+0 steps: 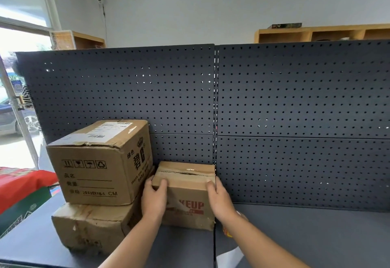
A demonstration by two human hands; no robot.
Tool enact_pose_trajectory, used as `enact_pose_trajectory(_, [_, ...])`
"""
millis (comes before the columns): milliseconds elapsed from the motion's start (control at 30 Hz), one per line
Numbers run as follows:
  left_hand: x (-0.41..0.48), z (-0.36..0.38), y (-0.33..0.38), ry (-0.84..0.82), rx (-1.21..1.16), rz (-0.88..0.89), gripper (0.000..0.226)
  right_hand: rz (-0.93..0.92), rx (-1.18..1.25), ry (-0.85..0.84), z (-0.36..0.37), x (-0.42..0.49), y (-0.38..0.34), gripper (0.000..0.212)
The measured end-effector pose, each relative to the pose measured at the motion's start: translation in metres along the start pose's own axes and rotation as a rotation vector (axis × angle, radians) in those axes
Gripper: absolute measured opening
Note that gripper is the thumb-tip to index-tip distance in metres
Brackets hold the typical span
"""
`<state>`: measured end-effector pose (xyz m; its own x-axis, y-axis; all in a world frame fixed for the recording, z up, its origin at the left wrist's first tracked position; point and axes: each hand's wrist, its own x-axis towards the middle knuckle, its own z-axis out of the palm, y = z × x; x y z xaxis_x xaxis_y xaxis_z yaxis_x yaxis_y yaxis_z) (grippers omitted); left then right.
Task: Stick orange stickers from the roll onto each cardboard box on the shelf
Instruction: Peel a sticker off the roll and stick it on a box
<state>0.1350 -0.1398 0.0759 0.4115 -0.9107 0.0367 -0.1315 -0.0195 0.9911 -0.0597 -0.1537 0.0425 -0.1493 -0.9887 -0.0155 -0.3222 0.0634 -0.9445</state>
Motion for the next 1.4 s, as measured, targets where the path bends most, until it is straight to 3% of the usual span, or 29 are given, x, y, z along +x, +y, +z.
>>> enact_pose_trajectory(100, [-0.009,-0.003,0.012,-0.019,-0.038,0.046,0.049,-0.08,0.066,-0.007,-0.012,-0.007,-0.002,0.082])
enact_pose_trajectory(367, [-0.041,0.001,0.067,-0.091,-0.06,0.18,0.047,-0.275,0.086,0.069,-0.075,-0.053,-0.053,0.04])
enact_pose_trajectory(567, [-0.089,0.029,0.088,-0.245,-0.142,0.182,0.055,-0.32,0.027,0.185,-0.147,-0.08,-0.061,0.031])
enact_pose_trajectory(1000, [-0.192,0.153,0.081,-0.494,-0.11,0.137,0.057,-0.207,0.016,0.275,-0.303,-0.117,0.014,0.033])
enact_pose_trajectory(1400, [-0.235,0.226,0.049,-0.625,-0.039,0.02,0.065,-0.042,0.123,0.222,-0.36,-0.123,0.085,0.027])
